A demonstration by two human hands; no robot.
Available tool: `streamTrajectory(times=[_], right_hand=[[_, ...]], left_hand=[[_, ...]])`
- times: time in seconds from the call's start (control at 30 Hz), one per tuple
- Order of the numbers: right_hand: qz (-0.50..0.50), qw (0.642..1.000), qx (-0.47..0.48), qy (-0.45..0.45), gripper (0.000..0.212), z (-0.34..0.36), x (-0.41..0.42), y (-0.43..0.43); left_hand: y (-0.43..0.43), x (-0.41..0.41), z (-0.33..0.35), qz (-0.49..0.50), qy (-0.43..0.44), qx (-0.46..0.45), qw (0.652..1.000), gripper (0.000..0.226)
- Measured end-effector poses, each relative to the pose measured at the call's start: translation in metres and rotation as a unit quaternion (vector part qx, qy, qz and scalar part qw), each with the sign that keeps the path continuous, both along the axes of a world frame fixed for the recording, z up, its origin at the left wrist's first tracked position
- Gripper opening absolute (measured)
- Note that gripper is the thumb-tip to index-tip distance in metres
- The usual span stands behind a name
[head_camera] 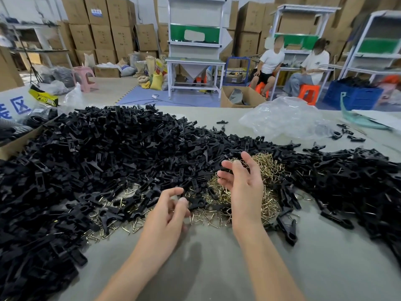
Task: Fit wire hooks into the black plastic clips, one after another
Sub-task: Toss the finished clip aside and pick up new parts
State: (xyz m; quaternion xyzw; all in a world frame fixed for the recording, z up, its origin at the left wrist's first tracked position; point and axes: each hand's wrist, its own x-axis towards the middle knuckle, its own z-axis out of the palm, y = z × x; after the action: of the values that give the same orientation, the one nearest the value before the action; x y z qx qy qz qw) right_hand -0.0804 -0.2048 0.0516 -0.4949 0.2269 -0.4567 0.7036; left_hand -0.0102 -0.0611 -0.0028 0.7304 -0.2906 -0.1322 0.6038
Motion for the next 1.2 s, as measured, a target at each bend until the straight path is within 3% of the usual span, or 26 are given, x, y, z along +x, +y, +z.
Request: streamTrajectory(times=[0.33, 0.67, 1.2], right_hand=[[0.003, 0.998, -0.046, -0.035, 0.020, 0.021, -0.009, -0.011], [0.089, 0.963, -0.217, 0.132, 0.022, -0.045, 0.005, 0.023], [0.098, 0.958, -0.226, 0.147, 0.021, -0.051, 0.005, 0.020]], left_hand=[[0.002, 0.002, 0.001, 0.025, -0.063, -0.007, 0.998, 0.016], [0.006, 0.007, -0.004, 0.031, -0.136, 0.023, 0.990, 0.019], [0.006, 0.001, 0.002, 0.023, -0.172, 0.047, 0.984, 0.028]])
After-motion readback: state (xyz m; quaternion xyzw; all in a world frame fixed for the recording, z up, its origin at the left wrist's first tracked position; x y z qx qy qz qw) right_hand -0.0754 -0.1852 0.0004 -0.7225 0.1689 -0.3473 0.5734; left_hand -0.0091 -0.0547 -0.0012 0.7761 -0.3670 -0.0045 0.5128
